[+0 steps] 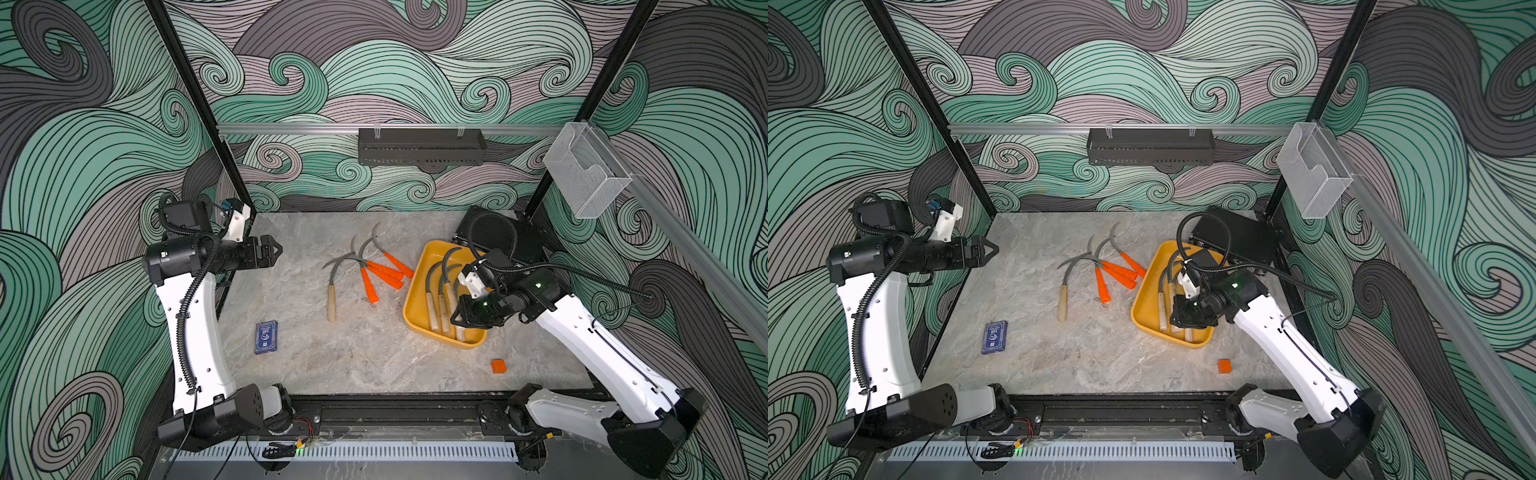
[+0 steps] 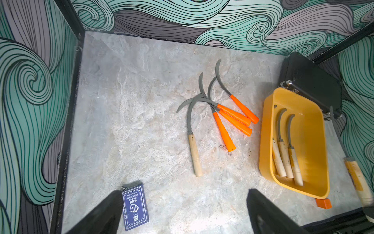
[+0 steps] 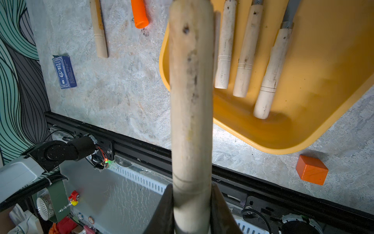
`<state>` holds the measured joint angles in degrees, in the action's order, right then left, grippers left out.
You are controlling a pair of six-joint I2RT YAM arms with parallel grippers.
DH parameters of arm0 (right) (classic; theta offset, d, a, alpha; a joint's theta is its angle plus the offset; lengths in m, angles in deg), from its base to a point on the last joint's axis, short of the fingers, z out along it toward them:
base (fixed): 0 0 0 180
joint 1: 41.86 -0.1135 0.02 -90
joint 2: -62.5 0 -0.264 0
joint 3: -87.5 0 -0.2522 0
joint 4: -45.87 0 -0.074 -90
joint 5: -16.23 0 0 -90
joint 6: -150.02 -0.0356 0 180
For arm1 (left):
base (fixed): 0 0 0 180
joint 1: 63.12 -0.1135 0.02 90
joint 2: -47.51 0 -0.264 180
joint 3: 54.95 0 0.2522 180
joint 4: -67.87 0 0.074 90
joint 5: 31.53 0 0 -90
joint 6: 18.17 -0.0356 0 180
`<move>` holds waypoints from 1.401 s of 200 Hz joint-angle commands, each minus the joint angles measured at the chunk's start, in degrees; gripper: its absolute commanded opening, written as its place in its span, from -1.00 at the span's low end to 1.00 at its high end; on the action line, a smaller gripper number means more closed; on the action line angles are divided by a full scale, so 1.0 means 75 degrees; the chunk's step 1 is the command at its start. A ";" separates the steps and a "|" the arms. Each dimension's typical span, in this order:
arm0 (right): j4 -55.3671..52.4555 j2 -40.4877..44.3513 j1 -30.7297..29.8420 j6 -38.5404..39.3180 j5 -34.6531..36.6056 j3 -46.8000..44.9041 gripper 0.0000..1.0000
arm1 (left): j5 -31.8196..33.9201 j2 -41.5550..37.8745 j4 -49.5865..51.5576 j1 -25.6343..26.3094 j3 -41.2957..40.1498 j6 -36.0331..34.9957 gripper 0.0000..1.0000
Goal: Put small sickles into storage boxes
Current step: Place the sickle in the storage box.
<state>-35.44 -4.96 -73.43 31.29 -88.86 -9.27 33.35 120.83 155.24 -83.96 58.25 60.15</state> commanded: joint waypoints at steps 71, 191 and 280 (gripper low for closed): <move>0.0682 -0.1934 0.0578 0.0179 0.0471 0.0382 -0.93 | -0.0275 -0.0353 0.0372 0.0160 -0.0106 -0.0091 0.91; 0.1627 -0.4522 0.0658 0.0523 0.0828 0.1093 -0.90 | 0.0044 -0.0694 0.0534 0.0154 -0.0367 -0.0081 0.92; 0.1869 -0.4811 0.0641 0.0632 0.1053 0.0703 -0.75 | 0.0186 -0.0583 0.0539 0.0162 -0.0526 -0.0199 0.92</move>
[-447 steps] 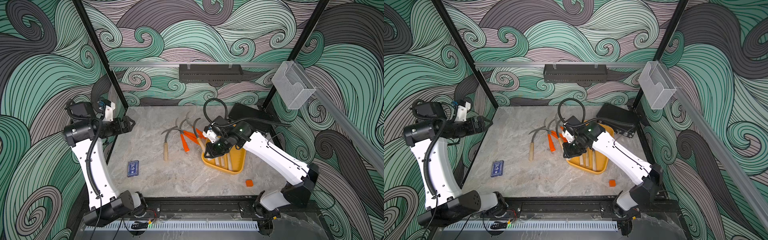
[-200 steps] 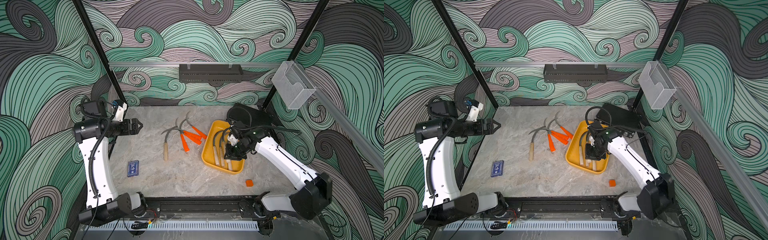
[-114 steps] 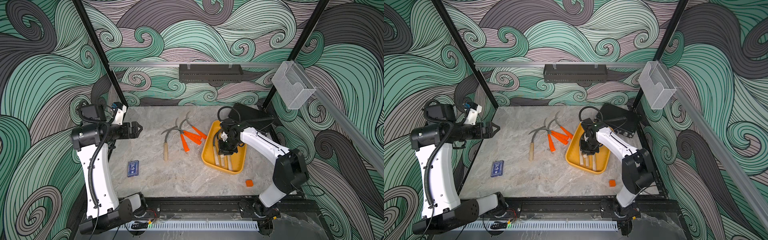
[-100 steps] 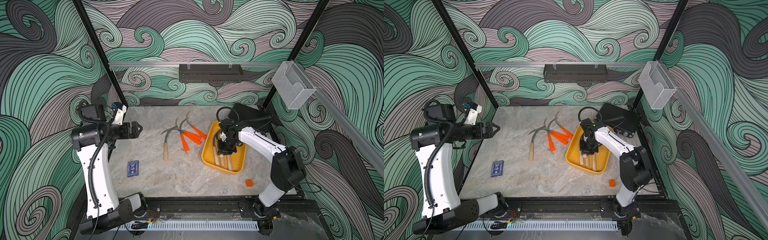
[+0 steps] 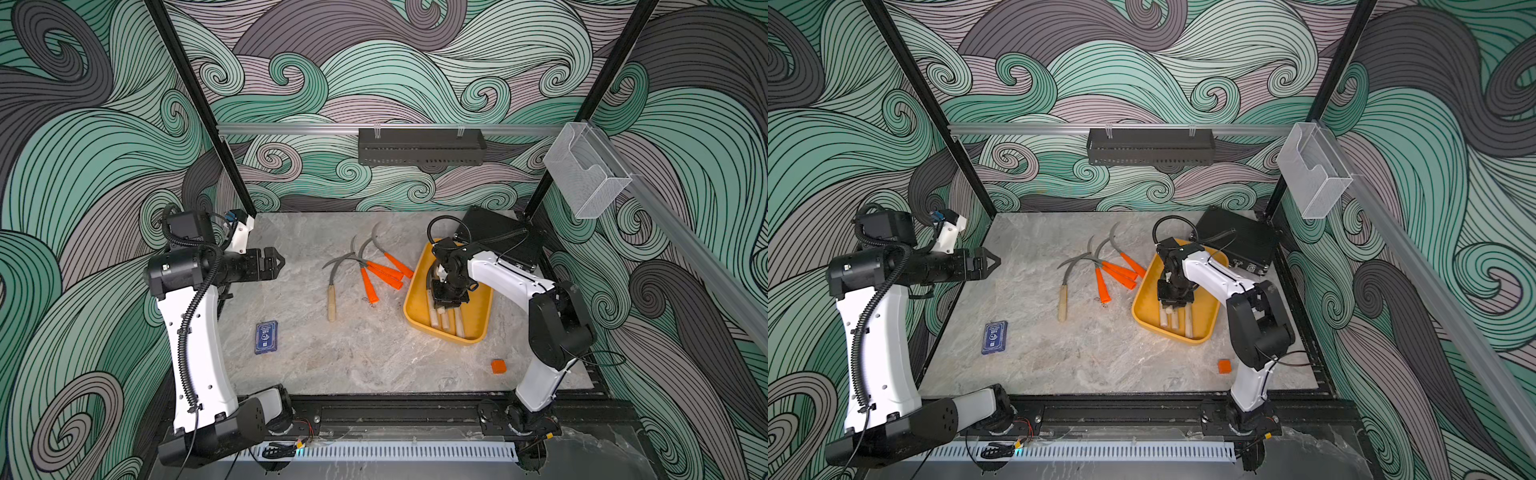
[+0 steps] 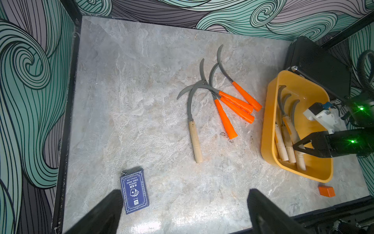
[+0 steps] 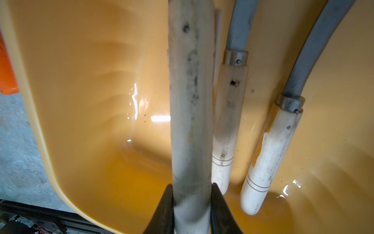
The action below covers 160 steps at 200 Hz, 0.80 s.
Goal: Put small sickles into storage boxes
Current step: Place the sickle in the storage box.
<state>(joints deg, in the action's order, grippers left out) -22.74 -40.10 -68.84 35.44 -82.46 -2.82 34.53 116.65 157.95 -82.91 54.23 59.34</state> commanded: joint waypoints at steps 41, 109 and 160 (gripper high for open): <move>0.0245 0.0022 0.0023 0.0054 0.0185 -0.0406 -0.65 | 0.0040 0.0005 0.0260 0.0014 -0.0037 -0.0197 0.92; 0.0220 -0.0054 -0.0057 0.0102 0.0104 -0.0411 -0.40 | 0.0017 -0.0035 0.0255 0.0023 -0.0002 -0.0250 0.92; 0.0125 0.0141 -0.0070 0.0049 0.0115 -0.0227 -0.29 | -0.0103 -0.0052 0.0173 0.0020 0.0083 -0.0175 0.92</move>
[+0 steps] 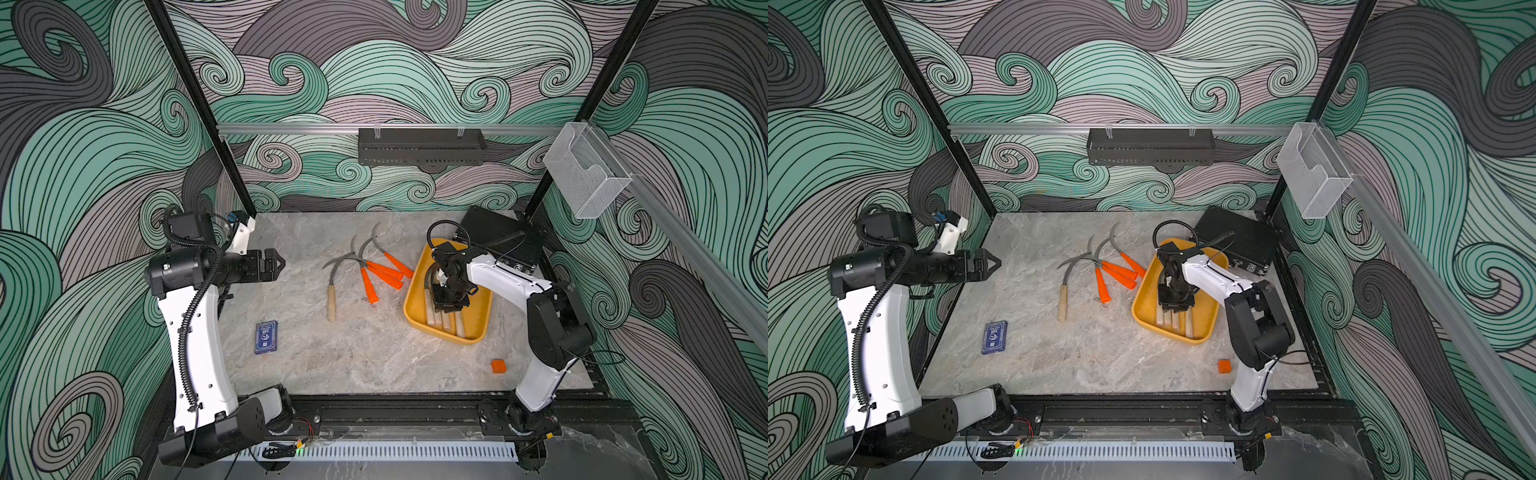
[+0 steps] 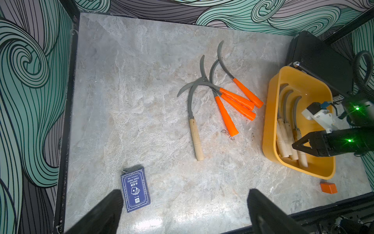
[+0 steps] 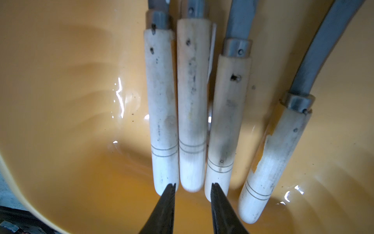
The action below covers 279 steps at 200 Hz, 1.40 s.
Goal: Put small sickles into storage boxes
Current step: Place the sickle in the storage box, then pick up the sickle at the center of the board.
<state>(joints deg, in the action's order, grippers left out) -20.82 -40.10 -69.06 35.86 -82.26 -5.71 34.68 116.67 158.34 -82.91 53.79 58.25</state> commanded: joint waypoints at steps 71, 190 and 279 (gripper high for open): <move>-0.0073 0.1969 -0.0379 -0.0892 -0.0661 0.0154 -0.27 | -0.0196 0.0122 0.0084 0.0015 0.0512 0.0209 0.93; 0.0953 0.4591 -0.1904 -0.2134 -0.2378 -0.0557 0.97 | 0.0342 0.0335 0.0015 0.0024 0.0954 0.0109 0.94; -0.0333 0.1944 -0.2560 -0.0124 -0.2741 0.1782 0.42 | 0.0817 0.0149 -0.0061 0.0020 0.0566 -0.0100 0.95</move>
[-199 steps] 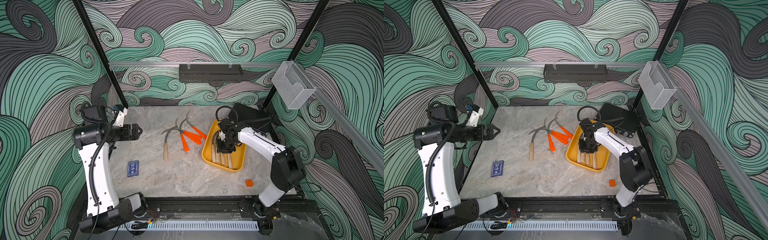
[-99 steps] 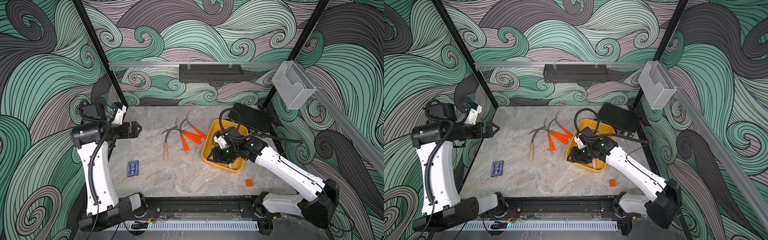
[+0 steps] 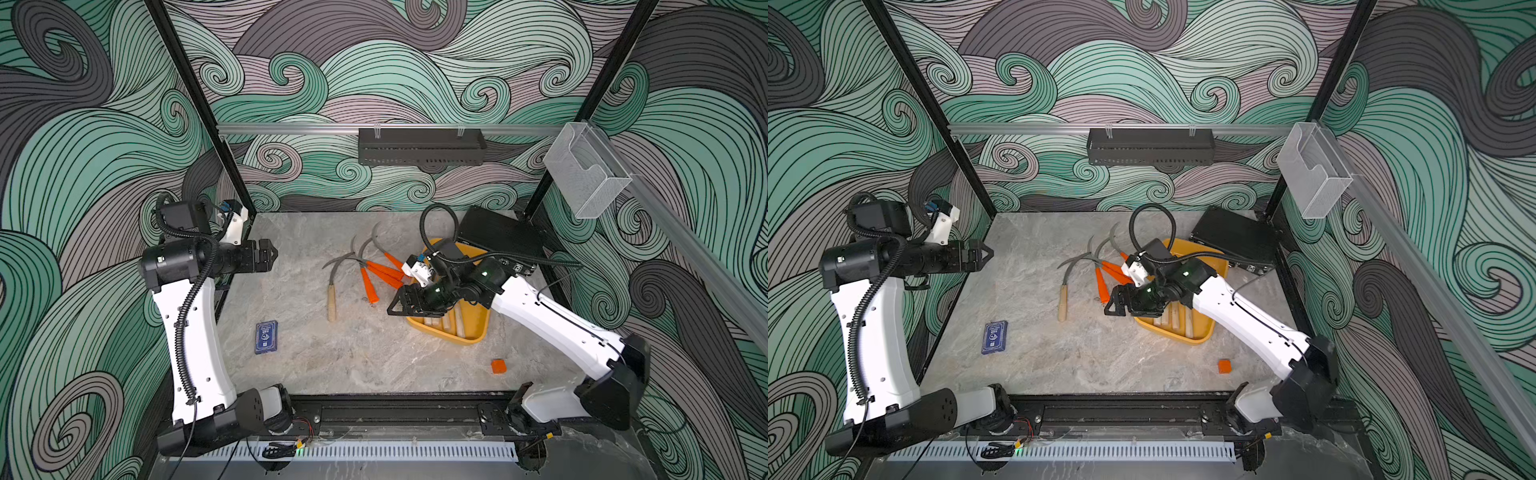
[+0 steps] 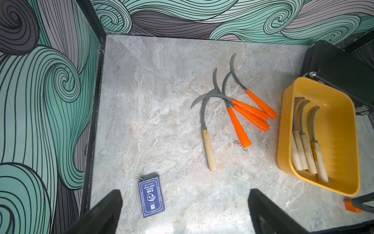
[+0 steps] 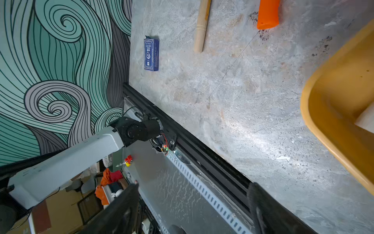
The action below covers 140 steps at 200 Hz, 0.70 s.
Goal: Put small sickles into storage boxes
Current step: Pick up the sickle at the center of the board.
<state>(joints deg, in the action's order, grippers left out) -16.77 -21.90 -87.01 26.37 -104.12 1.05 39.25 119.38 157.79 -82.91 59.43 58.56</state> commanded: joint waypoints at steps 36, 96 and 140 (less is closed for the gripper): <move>-0.1461 -0.1435 -0.0110 0.1693 0.1083 0.2139 0.29 | 0.0213 -0.0239 0.0056 0.0015 -0.0361 0.0089 0.95; -0.3021 -0.3665 -0.0097 0.2216 0.1809 0.4621 0.14 | 0.0442 -0.0243 0.0295 0.0002 -0.0490 0.0698 0.95; -0.2976 -0.4919 -0.0443 0.1659 0.1835 0.5561 0.22 | 0.0608 0.0052 0.0337 -0.0113 -0.0161 0.1200 0.97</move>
<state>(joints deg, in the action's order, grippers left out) -36.49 -55.36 -88.38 40.30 -92.67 38.64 42.61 118.55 158.65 -83.04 56.00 63.87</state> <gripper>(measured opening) 0.601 0.978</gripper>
